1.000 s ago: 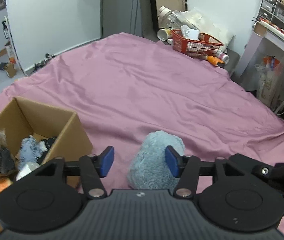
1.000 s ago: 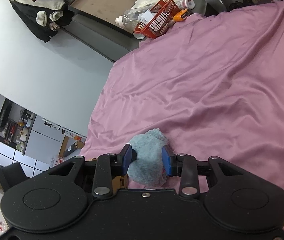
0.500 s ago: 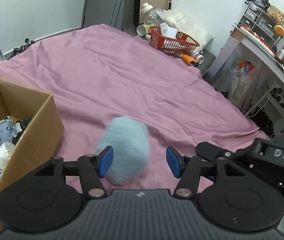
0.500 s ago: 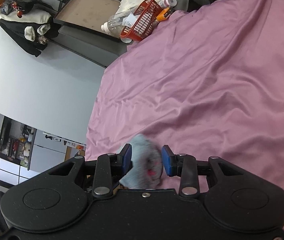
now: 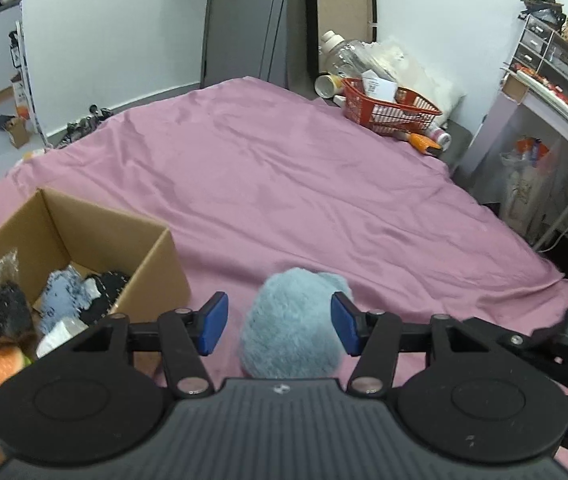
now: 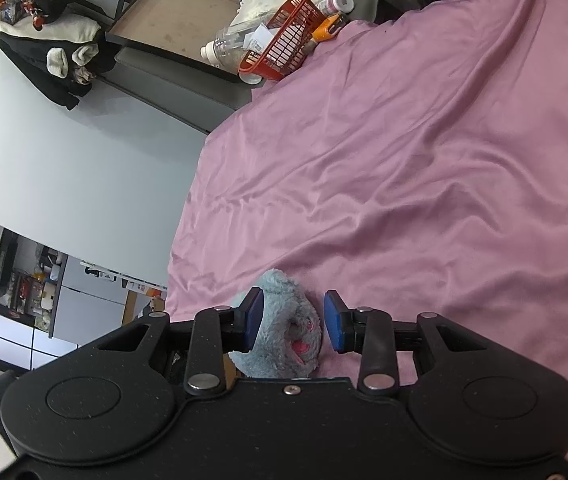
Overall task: Organize soft objects
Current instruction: 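Lift the light-blue plush with both grippers holding it together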
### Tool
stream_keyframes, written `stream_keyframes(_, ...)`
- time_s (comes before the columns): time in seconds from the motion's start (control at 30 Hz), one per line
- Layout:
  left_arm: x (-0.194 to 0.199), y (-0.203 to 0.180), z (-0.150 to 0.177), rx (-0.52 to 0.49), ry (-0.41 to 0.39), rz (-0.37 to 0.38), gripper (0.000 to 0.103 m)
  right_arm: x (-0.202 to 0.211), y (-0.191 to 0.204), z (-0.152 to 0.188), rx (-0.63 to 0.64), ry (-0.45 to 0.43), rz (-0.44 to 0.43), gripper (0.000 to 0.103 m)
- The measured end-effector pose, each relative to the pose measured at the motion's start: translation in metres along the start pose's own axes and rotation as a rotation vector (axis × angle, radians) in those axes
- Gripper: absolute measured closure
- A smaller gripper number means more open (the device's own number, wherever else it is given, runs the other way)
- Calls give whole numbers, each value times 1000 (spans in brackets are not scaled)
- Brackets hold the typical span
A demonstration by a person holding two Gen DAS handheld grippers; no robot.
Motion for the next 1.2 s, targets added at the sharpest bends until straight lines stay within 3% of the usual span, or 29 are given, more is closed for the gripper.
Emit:
stream_keyframes(0.17, -16, 2, 5, -14, 49, -34, 50, -2, 0, 1, 3, 13, 1, 68)
stream_keyframes(0.37, -24, -14, 15, -37, 96, 69, 38, -7, -3, 1, -12, 27, 1, 68)
stream_keyframes(0.47, -29, -24, 22, -25, 122, 130, 38, -8, -6, 0, -18, 21, 17, 68)
stream_keyframes(0.8, -23, -35, 31, 12, 112, 215, 42, -14, -15, -2, -64, 22, 30, 67)
stream_keyframes(0.9, -17, -39, 30, 38, 110, 284, 43, -16, -16, -2, -68, 24, 33, 67)
stream_keyframes(1.0, -14, -40, 29, 59, 109, 309, 46, -19, -17, -1, -77, 30, 33, 67)
stream_keyframes(1.17, -17, -32, 28, 102, 111, 306, 72, -26, -20, 2, -95, 52, 33, 67)
stream_keyframes(1.2, -18, -30, 28, 113, 114, 306, 74, -28, -20, 3, -96, 57, 32, 67)
Point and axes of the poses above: each gripper's, at about its wrist camera, not at the fingertips, and x roughly against the way its jaws point, y to its left, z to its underside, the point moved 7 cm from there along -x, roughly the way its jaws point, and after that the axes turned 6 degrees about -x, right-handed, at the moved point
